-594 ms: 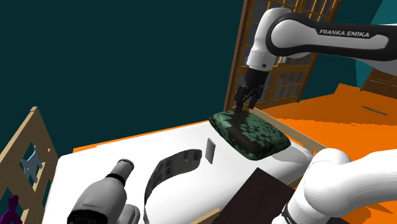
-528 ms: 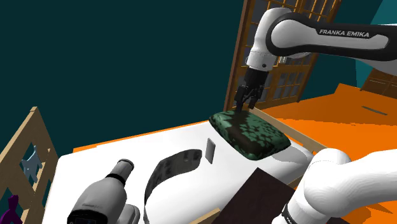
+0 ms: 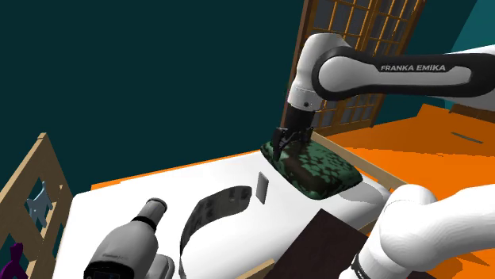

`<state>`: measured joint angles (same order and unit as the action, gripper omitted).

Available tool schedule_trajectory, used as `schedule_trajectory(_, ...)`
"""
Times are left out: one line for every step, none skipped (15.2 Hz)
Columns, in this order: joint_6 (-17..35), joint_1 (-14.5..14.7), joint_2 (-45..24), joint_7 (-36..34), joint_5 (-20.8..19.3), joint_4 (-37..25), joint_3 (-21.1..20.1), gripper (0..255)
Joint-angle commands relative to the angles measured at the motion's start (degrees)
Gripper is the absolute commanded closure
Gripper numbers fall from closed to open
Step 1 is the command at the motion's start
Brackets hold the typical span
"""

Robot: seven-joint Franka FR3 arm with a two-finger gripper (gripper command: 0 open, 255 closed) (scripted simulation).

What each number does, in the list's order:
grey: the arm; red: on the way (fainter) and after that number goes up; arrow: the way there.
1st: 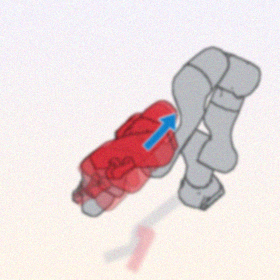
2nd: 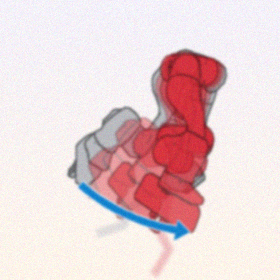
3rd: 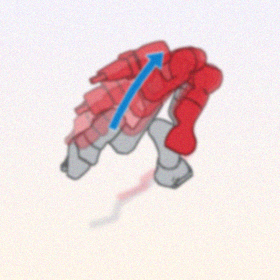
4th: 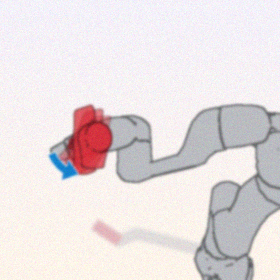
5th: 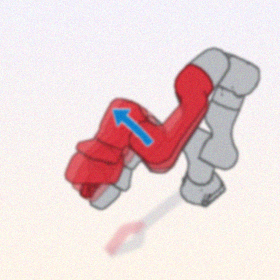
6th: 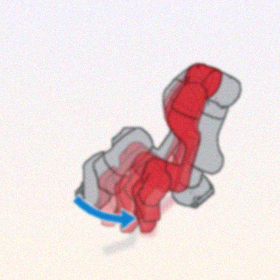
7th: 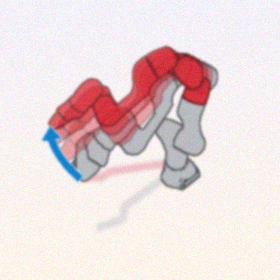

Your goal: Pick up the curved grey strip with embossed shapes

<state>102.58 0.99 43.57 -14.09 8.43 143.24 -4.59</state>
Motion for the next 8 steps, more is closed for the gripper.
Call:
schedule_trajectory(3.48, 0.57, -1.20, -3.58, 1.80, 1.69, -2.64, 0)
schedule_trajectory(5.12, 0.84, -1.98, -5.24, 2.60, 2.30, -3.91, 0)
schedule_trajectory(6.79, 1.09, -2.87, -6.90, 3.39, 2.81, -5.20, 0)
schedule_trajectory(8.49, 1.34, -3.88, -8.56, 4.13, 3.23, -6.48, 0)
schedule_trajectory(10.21, 1.56, -5.01, -10.22, 4.83, 3.55, -7.79, 0)
schedule_trajectory(11.95, 1.75, -6.25, -11.89, 5.50, 3.76, -9.10, 0)
schedule_trajectory(13.71, 1.92, -7.61, -13.56, 6.09, 3.88, -10.42, 0)
schedule_trajectory(15.48, 2.02, -9.07, -15.24, 6.63, 3.90, -11.75, 0)
